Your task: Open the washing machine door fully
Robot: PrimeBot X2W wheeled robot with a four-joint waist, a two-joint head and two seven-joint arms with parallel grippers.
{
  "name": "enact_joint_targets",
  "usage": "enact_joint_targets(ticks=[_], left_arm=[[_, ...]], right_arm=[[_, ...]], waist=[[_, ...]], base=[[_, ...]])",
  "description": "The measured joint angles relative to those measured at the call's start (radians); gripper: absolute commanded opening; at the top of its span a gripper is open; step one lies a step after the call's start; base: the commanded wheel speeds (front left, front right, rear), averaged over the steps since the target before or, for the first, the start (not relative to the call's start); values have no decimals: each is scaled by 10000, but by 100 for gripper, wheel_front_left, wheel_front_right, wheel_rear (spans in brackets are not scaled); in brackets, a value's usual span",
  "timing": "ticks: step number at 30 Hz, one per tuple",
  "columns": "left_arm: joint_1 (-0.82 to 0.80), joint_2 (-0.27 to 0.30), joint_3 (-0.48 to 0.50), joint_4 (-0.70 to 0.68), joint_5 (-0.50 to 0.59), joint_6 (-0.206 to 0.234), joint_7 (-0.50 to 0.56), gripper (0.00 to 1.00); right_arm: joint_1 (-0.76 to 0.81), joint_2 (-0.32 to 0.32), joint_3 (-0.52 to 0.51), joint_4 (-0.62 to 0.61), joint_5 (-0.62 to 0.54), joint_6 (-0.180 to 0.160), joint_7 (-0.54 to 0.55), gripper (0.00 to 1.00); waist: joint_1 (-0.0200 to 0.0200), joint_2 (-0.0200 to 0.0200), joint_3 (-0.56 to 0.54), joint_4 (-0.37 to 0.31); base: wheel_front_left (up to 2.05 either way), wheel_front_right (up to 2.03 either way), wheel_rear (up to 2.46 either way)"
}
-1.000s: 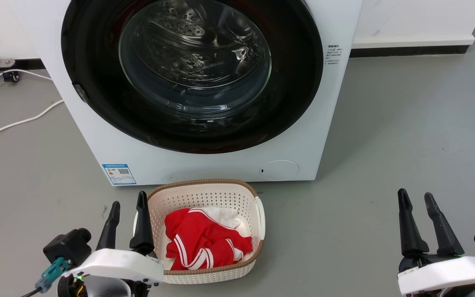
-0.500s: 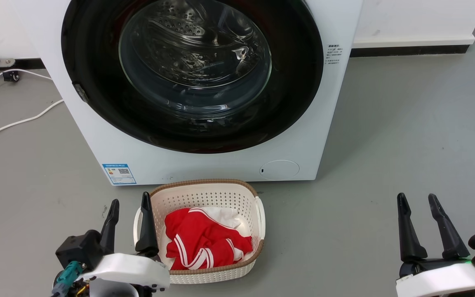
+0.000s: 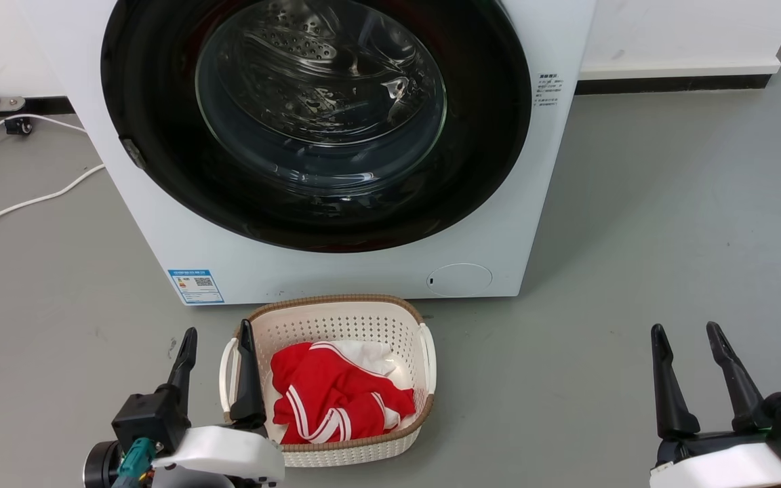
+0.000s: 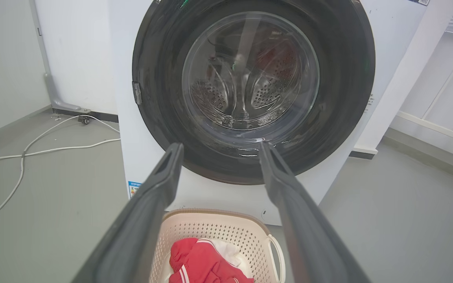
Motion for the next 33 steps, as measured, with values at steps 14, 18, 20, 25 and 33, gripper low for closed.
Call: enact_joint_targets(ticks=[14,18,20,25,33], left_arm=[[153,-50,-61,100,1124,-27,-280,100],[168,-81,-81,98,1423,-50,-355,100],[195,-104,-81,117,1572,-63,-384,100],[221,-144,-65,161,1925,-75,-489,100],[317,-240,42,257,2387,-138,-619,100]], right_arm=[[156,0,-25,-73,-545,0,-293,100],[212,0,-44,-79,-606,0,-370,100],[220,0,-40,-88,-681,0,-410,100],[295,2,-10,-94,-907,0,-500,100],[396,2,-10,-59,-988,0,-635,100]], waist=[[0,0,-49,-20],[0,0,-66,-21],[0,0,-70,-21],[0,0,-82,-8],[0,0,-116,11]], base=[[0,0,0],[0,0,0],[0,0,0],[0,0,0],[0,0,0]])
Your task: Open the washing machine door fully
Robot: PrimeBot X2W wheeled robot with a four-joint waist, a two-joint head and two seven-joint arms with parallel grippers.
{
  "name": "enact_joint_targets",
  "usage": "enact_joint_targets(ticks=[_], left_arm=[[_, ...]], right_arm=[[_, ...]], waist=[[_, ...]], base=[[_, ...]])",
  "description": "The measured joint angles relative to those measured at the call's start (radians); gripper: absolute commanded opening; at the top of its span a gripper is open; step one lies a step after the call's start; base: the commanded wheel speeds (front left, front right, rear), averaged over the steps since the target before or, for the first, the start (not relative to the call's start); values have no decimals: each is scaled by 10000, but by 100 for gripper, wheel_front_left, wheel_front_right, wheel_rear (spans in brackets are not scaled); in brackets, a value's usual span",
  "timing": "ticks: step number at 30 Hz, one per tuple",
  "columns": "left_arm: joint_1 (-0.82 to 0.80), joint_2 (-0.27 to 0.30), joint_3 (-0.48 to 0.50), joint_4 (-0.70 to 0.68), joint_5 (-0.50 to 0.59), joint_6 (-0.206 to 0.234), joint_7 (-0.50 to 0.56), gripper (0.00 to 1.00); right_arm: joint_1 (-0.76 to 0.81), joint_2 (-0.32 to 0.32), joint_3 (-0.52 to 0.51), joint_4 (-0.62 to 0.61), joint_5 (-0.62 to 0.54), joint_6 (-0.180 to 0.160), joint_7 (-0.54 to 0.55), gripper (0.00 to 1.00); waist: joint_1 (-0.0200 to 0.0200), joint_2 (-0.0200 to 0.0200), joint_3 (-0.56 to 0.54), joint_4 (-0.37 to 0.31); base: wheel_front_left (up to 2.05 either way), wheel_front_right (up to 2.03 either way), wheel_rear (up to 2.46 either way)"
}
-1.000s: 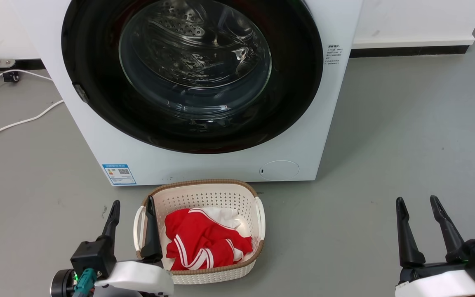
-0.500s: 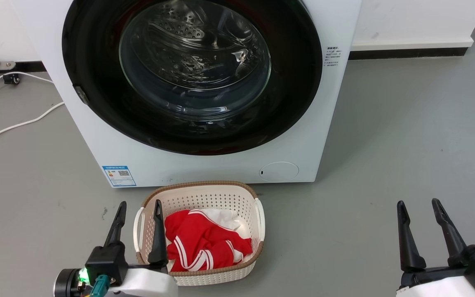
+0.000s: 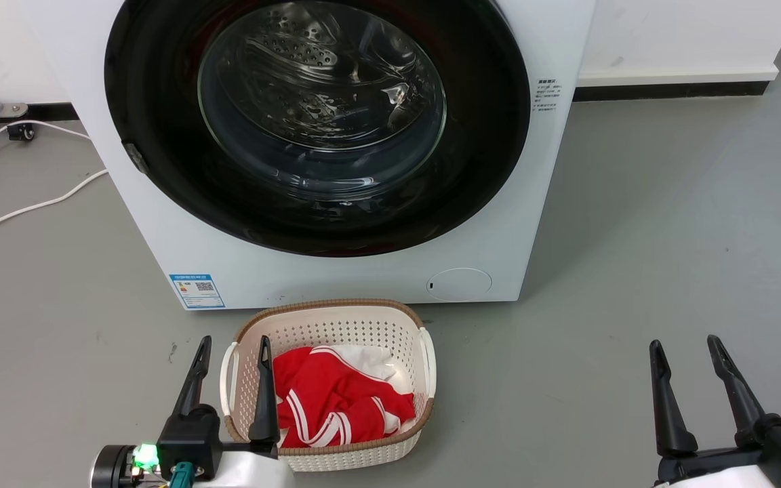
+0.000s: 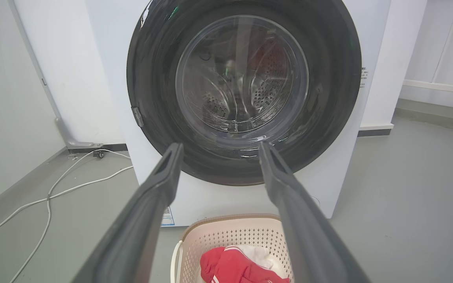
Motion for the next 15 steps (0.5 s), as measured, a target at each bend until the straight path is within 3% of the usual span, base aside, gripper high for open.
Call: enact_joint_targets(ticks=[15], left_arm=[[48,-140,153,144,167,-128,-38,100]], right_arm=[[41,0,25,318,556,0,-38,100]], waist=[[0,0,-33,-9]], base=[[0,0,0]])
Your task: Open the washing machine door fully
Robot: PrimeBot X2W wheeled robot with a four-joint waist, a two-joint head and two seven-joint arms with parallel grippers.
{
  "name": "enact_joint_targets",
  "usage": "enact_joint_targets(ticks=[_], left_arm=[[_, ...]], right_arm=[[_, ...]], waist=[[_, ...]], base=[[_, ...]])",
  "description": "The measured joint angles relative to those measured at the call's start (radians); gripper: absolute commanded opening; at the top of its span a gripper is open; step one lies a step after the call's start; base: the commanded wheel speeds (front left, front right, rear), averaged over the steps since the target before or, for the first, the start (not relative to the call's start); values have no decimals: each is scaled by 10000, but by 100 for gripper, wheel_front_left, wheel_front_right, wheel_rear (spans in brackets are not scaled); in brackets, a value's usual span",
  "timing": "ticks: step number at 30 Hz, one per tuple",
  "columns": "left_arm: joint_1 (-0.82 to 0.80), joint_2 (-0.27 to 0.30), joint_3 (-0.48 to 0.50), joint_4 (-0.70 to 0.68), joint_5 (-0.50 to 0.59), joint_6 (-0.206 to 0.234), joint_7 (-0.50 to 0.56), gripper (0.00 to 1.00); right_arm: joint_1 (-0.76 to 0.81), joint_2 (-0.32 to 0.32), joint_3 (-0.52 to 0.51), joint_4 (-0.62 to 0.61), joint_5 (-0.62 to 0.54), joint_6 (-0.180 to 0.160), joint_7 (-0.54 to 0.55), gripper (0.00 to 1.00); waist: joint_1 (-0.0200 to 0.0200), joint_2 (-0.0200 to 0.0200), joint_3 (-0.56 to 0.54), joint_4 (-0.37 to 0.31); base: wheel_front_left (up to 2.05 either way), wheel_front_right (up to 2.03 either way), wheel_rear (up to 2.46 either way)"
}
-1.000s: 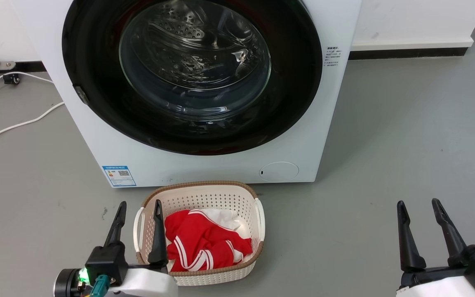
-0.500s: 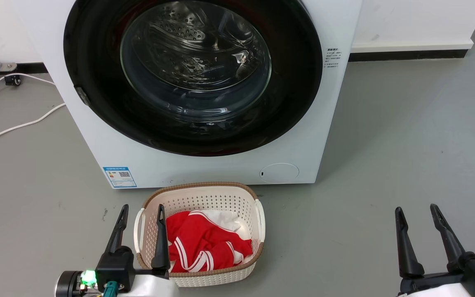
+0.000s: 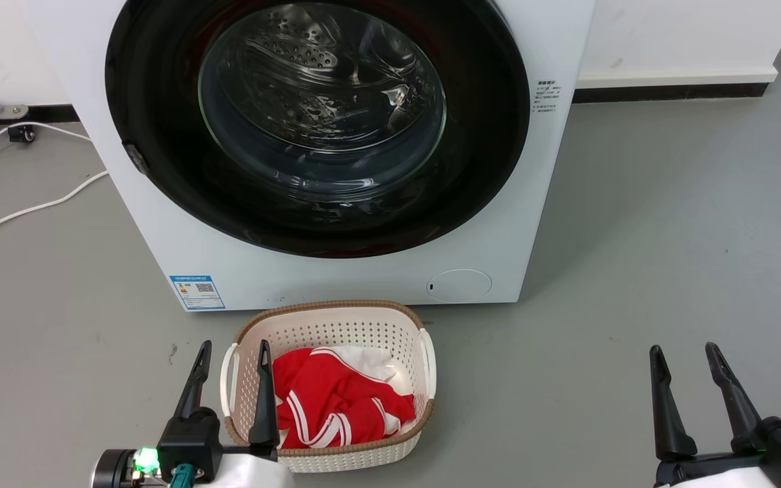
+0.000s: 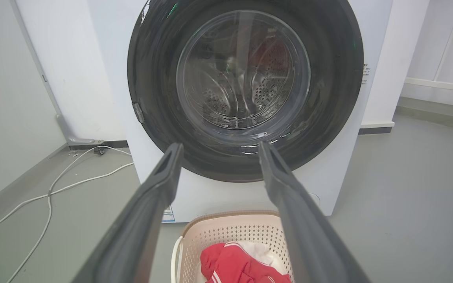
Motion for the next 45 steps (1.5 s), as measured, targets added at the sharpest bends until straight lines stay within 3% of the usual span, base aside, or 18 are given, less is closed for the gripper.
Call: enact_joint_targets(ticks=[2,3,4,7,9,11,14,17,21,24,27,35,45], left_arm=[[2,-13,8,19,36,-10,0,100],[3,-21,13,23,36,-10,0,100],[4,-23,17,27,38,-12,0,100],[8,-33,29,33,52,-13,0,100],[12,-36,40,35,54,-13,0,100],[23,-42,48,35,56,-13,0,100],[29,-50,54,42,65,-13,0,100],[33,-58,63,56,65,-15,0,100],[33,-63,71,77,67,-27,0,100],[32,-67,75,81,67,-25,0,100],[32,-71,69,75,67,-15,0,100],[33,-75,107,67,71,-4,-2,100],[24,-77,128,50,169,-4,0,100]], right_arm=[[0,0,4,2,-2,0,0,100],[0,0,19,12,2,0,0,77],[0,0,27,29,59,0,0,0],[0,6,63,113,537,0,0,0],[0,4,188,205,1753,0,0,0],[-8,6,337,278,3860,0,0,0],[-27,4,686,295,8144,0,-2,0],[-35,8,1266,194,11344,0,-2,0],[-120,17,1626,-313,14611,0,-2,0],[-121,29,1440,-698,16408,0,351,0],[-87,25,993,-805,17041,0,1120,0],[196,-35,571,-1035,16218,0,2874,0],[340,-8,387,-1129,15992,0,3446,0]], waist=[[0,1,-7,6],[0,1,-11,9],[0,1,-13,12],[0,0,-20,15],[0,0,-22,17],[0,0,-25,13],[0,0,-24,-4],[0,0,-13,-9],[0,0,14,12],[0,0,39,27],[0,1,69,28],[0,0,119,57],[0,0,230,69]], base=[[0,0,0],[0,0,0],[0,0,0],[0,0,0],[0,0,0],[0,0,0],[0,0,0],[0,0,0],[0,0,0],[0,0,0],[0,0,0],[0,0,0],[0,0,0]])
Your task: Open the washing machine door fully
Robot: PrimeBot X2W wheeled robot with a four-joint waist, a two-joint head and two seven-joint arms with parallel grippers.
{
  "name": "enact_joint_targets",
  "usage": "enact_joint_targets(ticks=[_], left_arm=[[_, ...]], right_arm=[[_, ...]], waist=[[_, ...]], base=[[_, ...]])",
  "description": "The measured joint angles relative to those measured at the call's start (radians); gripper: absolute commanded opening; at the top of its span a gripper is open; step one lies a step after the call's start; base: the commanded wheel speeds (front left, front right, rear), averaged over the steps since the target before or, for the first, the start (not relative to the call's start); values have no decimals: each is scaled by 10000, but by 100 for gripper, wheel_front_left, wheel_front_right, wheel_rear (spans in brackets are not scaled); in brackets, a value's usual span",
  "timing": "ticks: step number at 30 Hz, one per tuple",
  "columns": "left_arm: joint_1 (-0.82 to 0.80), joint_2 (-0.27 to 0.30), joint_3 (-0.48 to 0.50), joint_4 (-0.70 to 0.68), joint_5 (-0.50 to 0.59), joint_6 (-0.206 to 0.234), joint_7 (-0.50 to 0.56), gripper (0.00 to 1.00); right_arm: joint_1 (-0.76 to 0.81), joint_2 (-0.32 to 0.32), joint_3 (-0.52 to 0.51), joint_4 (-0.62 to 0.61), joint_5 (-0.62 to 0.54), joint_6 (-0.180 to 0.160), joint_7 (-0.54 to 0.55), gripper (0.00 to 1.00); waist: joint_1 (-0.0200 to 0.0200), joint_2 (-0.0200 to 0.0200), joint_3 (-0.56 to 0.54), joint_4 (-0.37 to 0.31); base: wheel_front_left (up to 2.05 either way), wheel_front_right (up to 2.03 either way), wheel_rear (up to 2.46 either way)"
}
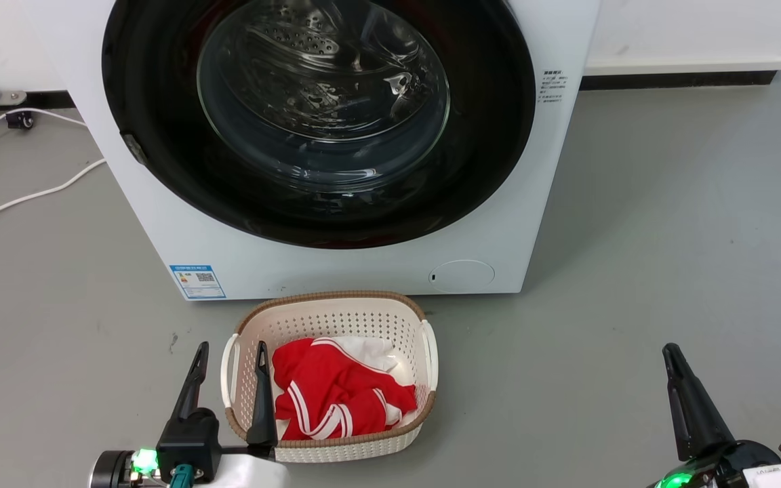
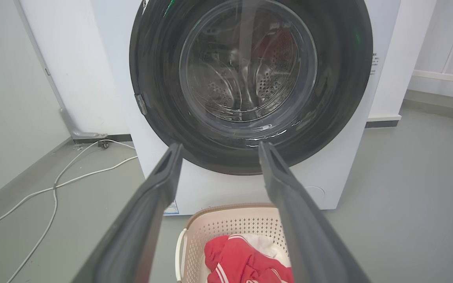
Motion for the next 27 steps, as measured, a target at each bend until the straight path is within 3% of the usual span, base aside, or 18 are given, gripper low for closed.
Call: enact_joint_targets(ticks=[7,14,21,27], left_arm=[[-123,-2,31,-123,75,-6,-2,100],[-609,-4,-25,-299,194,-10,-2,100],[-1533,-10,-267,-477,232,-65,-2,100],[-2337,-8,-387,-639,215,-6,-2,100]], right_arm=[[-222,10,-79,159,169,0,-163,0],[-1788,0,-1175,991,259,0,65,0],[-4250,-853,-2433,2470,184,0,533,0],[-6474,-1578,-2778,3561,176,0,1049,0]], waist=[[1,0,290,22],[0,0,869,59],[1,0,1845,266],[2,0,2866,556]], base=[[0,0,0],[0,0,0],[0,0,0],[0,0,0]])
